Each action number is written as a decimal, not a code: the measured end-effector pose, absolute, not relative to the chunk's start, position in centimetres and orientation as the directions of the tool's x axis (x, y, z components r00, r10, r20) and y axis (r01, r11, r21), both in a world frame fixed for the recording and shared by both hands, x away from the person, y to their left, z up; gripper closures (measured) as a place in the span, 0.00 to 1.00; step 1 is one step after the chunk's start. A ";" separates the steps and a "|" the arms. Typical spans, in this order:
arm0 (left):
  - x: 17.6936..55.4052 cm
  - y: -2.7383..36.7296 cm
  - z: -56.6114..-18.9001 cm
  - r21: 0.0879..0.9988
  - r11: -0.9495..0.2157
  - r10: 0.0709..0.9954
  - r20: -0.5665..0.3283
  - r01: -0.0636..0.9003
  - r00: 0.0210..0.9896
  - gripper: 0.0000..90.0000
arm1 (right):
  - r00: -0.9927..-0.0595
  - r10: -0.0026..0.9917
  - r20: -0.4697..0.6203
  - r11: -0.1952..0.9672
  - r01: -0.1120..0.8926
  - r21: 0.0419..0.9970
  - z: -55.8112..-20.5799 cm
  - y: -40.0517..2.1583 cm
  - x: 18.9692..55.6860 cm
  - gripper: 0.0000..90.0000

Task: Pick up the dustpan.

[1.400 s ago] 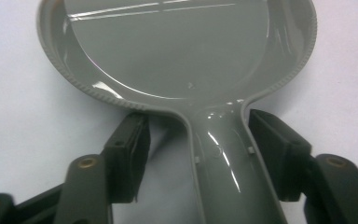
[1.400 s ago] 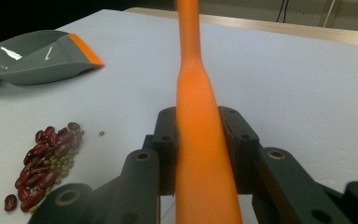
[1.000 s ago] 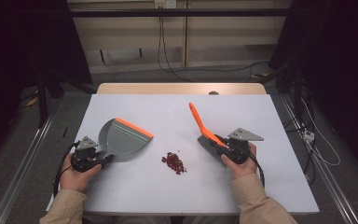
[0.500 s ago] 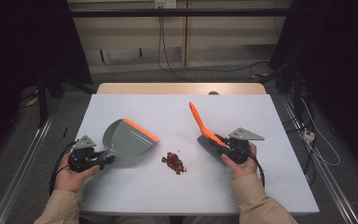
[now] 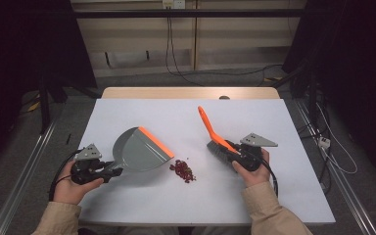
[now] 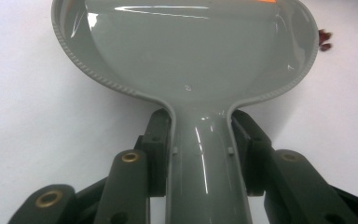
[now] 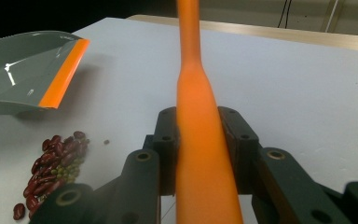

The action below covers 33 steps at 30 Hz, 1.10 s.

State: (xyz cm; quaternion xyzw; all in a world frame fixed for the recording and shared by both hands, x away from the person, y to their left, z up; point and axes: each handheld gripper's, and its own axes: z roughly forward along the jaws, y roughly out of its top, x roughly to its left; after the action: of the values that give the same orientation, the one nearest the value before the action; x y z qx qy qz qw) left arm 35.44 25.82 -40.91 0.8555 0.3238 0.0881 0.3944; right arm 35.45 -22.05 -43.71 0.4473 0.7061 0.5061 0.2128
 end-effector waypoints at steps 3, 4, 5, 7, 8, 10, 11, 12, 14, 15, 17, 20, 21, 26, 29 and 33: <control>35.3 26.0 -40.7 0.730 -0.500 0.610 -0.084 0.465 0.788 0.70 | -0.511 0.845 0.157 0.083 0.417 0.905 -43.7 -22.1 35.5 0.79; 35.2 26.0 -40.7 0.732 -0.498 0.608 -0.087 0.464 0.789 0.70 | -0.509 0.846 0.157 0.082 0.417 0.905 -43.7 -22.2 35.5 0.79; 35.1 26.1 -40.6 0.733 -0.504 0.599 -0.083 0.456 0.796 0.70 | -0.508 0.847 0.156 0.082 0.415 0.906 -43.6 -22.2 35.5 0.79; 34.9 26.1 -40.5 0.731 -0.513 0.590 -0.082 0.451 0.803 0.70 | -0.508 0.847 0.160 0.079 0.417 0.906 -43.6 -22.2 35.5 0.79; 34.8 26.2 -40.5 0.728 -0.520 0.584 -0.077 0.446 0.808 0.70 | -0.508 0.847 0.157 0.081 0.416 0.906 -43.6 -22.2 35.5 0.79; 34.6 26.2 -40.5 0.725 -0.524 0.583 -0.076 0.446 0.809 0.70 | -0.508 0.846 0.161 0.077 0.416 0.906 -43.6 -22.2 35.5 0.79; 34.6 26.3 -40.5 0.721 -0.533 0.569 -0.082 0.443 0.818 0.70 | -0.507 0.847 0.158 0.078 0.414 0.907 -43.6 -22.1 35.5 0.79; 34.4 26.3 -40.5 0.719 -0.537 0.568 -0.078 0.441 0.819 0.70 | -0.509 0.846 0.159 0.078 0.414 0.907 -43.6 -22.1 35.5 0.79; 34.2 26.5 -40.5 0.711 -0.552 0.557 -0.074 0.435 0.827 0.70 | -0.506 0.848 0.157 0.079 0.413 0.907 -43.6 -22.1 35.5 0.79; 34.0 26.5 -40.5 0.709 -0.559 0.560 -0.061 0.430 0.826 0.70 | -0.506 0.848 0.157 0.078 0.414 0.907 -43.6 -22.1 35.5 0.79; 33.7 26.6 -40.5 0.704 -0.568 0.538 -0.073 0.426 0.840 0.70 | -0.504 0.850 0.157 0.077 0.413 0.907 -43.6 -22.1 35.5 0.79; 33.3 26.6 -40.6 0.700 -0.577 0.530 -0.073 0.422 0.845 0.70 | -0.499 0.852 0.155 0.076 0.412 0.908 -43.6 -22.0 35.5 0.79; 33.1 26.6 -40.7 0.697 -0.573 0.528 -0.090 0.432 0.845 0.70 | -0.499 0.852 0.156 0.075 0.411 0.908 -43.6 -22.0 35.5 0.79; 32.7 26.6 -41.0 0.685 -0.592 0.515 -0.085 0.425 0.853 0.70 | -0.499 0.853 0.152 0.079 0.411 0.908 -43.6 -21.9 35.6 0.79; 32.7 26.5 -41.4 0.678 -0.599 0.505 -0.094 0.427 0.858 0.70 | -0.496 0.856 0.148 0.082 0.412 0.908 -43.6 -21.8 35.6 0.79; 32.8 26.1 -41.6 0.668 -0.611 0.494 -0.097 0.425 0.864 0.70 | -0.494 0.857 0.146 0.084 0.413 0.907 -43.7 -21.5 35.7 0.79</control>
State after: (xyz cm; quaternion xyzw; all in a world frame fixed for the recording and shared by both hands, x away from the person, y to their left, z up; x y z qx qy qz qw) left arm 32.77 26.14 -41.64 0.8962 0.2564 0.0486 0.3588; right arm 35.72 -21.52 -43.71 0.4519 0.7024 0.5038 0.2205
